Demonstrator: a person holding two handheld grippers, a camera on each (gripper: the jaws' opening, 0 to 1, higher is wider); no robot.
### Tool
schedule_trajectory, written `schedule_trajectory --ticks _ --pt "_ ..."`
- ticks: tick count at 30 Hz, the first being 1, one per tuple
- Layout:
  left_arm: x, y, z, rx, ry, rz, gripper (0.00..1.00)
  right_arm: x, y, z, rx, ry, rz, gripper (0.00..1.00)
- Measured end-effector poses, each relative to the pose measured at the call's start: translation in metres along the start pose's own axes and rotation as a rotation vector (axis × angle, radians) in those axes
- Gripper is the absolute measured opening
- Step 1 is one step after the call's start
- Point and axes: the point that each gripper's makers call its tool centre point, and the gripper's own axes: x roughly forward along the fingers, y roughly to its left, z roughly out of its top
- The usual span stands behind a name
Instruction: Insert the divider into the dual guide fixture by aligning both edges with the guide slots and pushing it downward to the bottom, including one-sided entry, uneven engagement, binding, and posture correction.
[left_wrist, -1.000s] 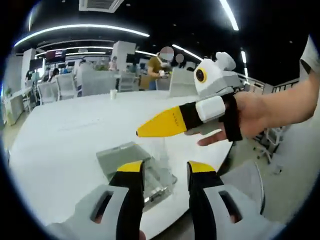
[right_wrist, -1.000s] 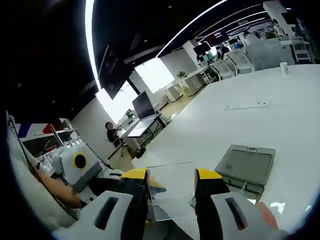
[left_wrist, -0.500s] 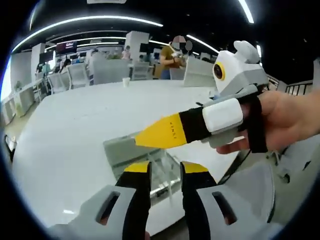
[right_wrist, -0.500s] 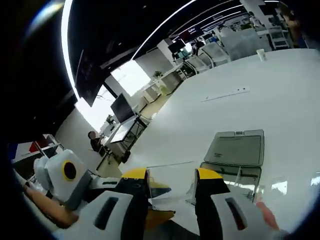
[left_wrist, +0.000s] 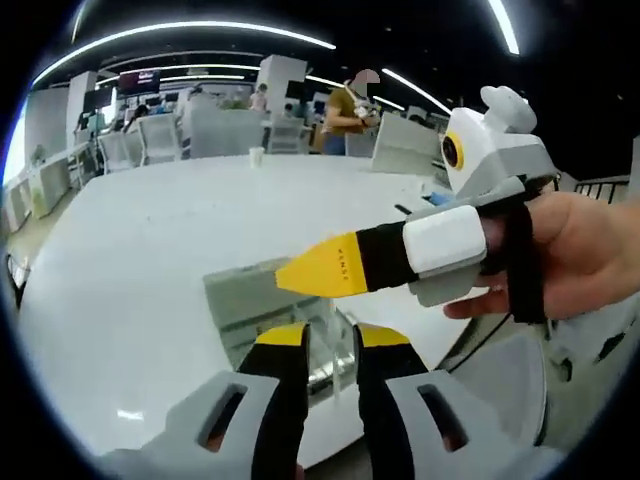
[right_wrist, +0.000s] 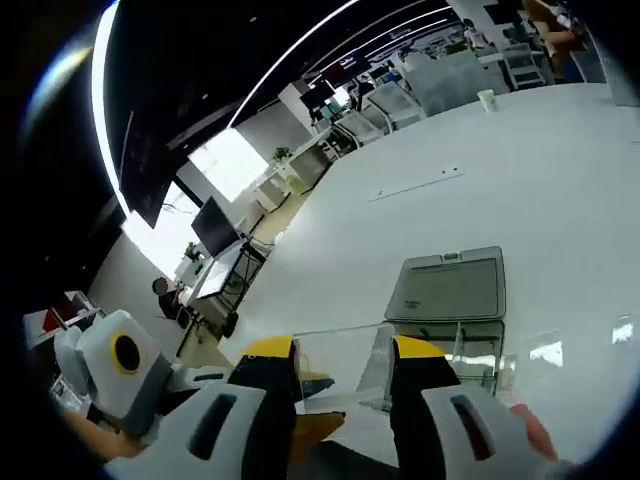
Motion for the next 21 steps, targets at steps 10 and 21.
schedule_trajectory --ticks 10,21 --pt "0.0013 -0.0016 -0.0030 -0.026 0.010 -0.007 0.09 -0.0002 -0.0006 -0.0037 0.017 0.000 -0.018 0.32" --pt "0.0010 -0.0005 -0.0049 -0.026 0.021 -0.011 0.05 0.0019 0.0018 -0.0081 0.012 0.013 -0.026 0.32"
